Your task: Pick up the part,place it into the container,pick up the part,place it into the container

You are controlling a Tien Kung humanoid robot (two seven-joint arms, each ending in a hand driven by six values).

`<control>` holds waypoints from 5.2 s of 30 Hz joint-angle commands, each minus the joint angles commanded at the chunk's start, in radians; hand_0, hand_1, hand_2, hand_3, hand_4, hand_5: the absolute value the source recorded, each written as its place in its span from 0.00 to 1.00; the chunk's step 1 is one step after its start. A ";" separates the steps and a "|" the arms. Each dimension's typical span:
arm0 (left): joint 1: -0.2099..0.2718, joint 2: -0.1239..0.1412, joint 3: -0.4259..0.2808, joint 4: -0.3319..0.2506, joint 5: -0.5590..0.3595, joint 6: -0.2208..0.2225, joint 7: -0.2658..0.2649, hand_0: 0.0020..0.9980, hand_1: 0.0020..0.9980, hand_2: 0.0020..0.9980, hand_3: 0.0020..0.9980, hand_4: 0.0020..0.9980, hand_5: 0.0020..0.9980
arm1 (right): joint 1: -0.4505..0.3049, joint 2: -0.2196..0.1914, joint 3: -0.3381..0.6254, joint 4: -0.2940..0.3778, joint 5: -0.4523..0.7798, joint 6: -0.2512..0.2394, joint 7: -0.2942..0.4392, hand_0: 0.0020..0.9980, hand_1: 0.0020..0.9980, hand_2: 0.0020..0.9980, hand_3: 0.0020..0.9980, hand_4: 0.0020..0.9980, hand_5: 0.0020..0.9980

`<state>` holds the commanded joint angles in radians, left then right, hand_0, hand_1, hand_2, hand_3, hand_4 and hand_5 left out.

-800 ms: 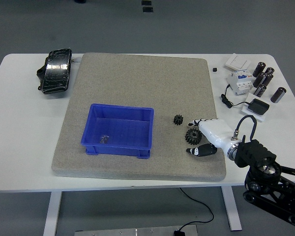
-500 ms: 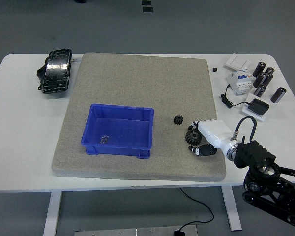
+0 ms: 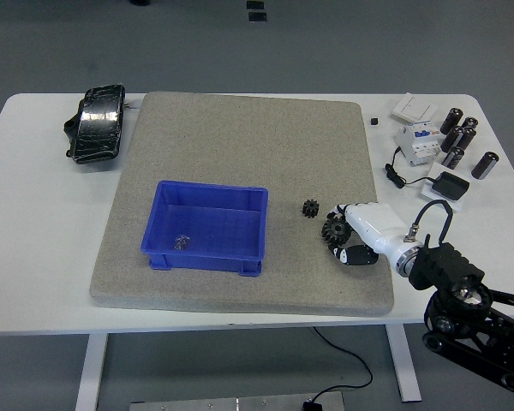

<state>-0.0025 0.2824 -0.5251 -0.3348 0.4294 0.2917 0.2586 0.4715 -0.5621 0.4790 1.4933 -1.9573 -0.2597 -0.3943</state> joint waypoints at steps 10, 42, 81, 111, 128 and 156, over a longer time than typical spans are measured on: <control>0.005 -0.001 -0.005 -0.001 0.008 -0.001 0.006 0.68 0.67 0.60 0.57 0.53 0.40 | 0.118 0.049 -0.014 0.130 -0.040 -0.047 -0.019 0.52 0.58 0.57 0.69 0.44 0.00; 0.004 0.002 -0.024 -0.004 0.037 -0.003 0.020 0.68 0.67 0.59 0.56 0.52 0.42 | 0.266 0.223 -0.192 0.004 0.014 0.001 -0.027 0.81 0.90 0.87 0.79 0.71 0.28; -0.002 0.003 -0.024 -0.004 0.037 -0.002 0.015 0.68 0.67 0.59 0.56 0.49 0.42 | 0.292 0.149 -0.235 -0.274 0.244 0.017 0.028 0.50 0.64 0.77 0.77 0.69 0.27; 0.003 0.005 -0.014 -0.002 0.012 0.001 -0.002 0.68 0.67 0.60 0.56 0.49 0.44 | 0.292 0.165 -0.283 -0.311 0.269 -0.022 0.048 0.41 0.53 0.54 0.70 0.44 0.11; 0.004 0.006 -0.009 -0.003 -0.001 0.005 -0.010 0.68 0.67 0.60 0.56 0.49 0.46 | 0.285 0.165 -0.265 -0.308 0.296 -0.045 0.050 0.44 0.54 0.51 0.69 0.41 0.00; 0.007 0.003 -0.010 0.000 -0.003 0.005 -0.010 0.68 0.67 0.61 0.57 0.52 0.52 | 0.219 0.130 -0.053 0.053 0.002 -0.059 -0.041 0.47 0.56 0.53 0.69 0.41 0.00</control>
<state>0.0042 0.2856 -0.5350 -0.3350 0.4263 0.2965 0.2490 0.6906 -0.4317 0.4256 1.5462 -1.9554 -0.3182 -0.4356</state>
